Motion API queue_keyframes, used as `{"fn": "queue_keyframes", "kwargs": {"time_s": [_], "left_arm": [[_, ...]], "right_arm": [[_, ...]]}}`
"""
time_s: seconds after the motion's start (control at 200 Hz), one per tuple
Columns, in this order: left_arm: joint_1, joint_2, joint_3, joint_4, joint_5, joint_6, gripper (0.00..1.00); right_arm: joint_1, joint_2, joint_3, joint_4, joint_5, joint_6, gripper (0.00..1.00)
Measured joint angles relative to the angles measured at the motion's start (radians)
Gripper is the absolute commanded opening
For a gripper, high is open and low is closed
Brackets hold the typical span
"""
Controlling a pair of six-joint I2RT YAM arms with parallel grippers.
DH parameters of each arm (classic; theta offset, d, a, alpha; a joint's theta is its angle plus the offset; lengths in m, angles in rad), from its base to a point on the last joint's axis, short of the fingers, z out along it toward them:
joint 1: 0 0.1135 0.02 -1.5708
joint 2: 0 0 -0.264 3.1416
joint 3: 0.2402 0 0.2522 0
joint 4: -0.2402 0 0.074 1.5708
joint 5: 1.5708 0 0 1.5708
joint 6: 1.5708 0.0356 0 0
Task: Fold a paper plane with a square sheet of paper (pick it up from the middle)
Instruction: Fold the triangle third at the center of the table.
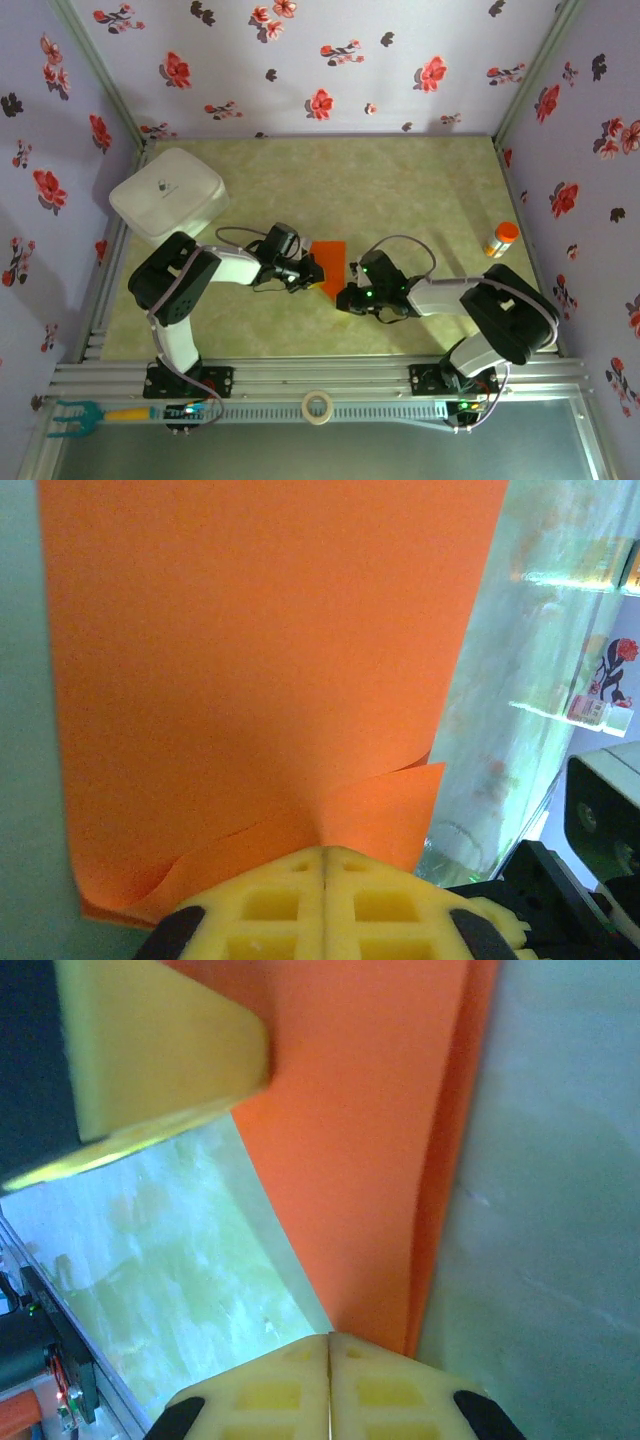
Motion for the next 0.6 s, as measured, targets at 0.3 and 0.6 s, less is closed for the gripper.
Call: {"fn": "queue_keyframes", "kwargs": {"time_s": [0.3,0.6], "left_arm": [[0.0,0.0,0.003,-0.008,0.0,0.004,0.0],[0.001,0.0,0.003,-0.008,0.0,0.004,0.0]], "right_arm": [[0.0,-0.138,0.075,-0.226,0.029,0.008,0.08],[-0.002,0.021,0.214,-0.227,0.038,0.01,0.07]]}}
